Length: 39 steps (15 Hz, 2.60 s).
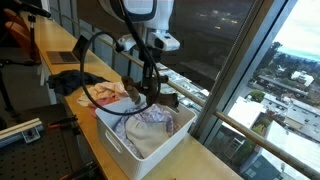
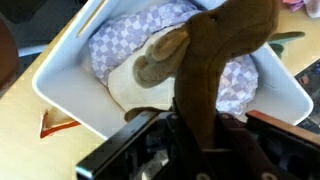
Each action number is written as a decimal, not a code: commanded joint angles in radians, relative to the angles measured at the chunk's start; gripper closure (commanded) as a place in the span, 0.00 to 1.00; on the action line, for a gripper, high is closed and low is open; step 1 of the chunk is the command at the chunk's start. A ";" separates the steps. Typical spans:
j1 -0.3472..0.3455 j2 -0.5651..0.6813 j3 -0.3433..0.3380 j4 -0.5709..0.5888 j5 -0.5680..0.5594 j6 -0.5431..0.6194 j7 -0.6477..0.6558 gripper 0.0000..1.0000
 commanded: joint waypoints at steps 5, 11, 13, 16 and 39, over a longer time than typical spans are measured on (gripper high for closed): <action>0.028 0.012 0.013 0.043 0.000 0.001 -0.005 0.14; 0.100 0.018 0.069 0.064 -0.009 0.008 0.032 0.00; 0.142 0.038 0.106 0.069 -0.002 0.014 0.058 0.00; 0.206 0.083 0.160 0.089 0.004 0.018 0.103 0.00; 0.456 0.644 0.164 0.457 -0.074 -0.052 0.211 0.00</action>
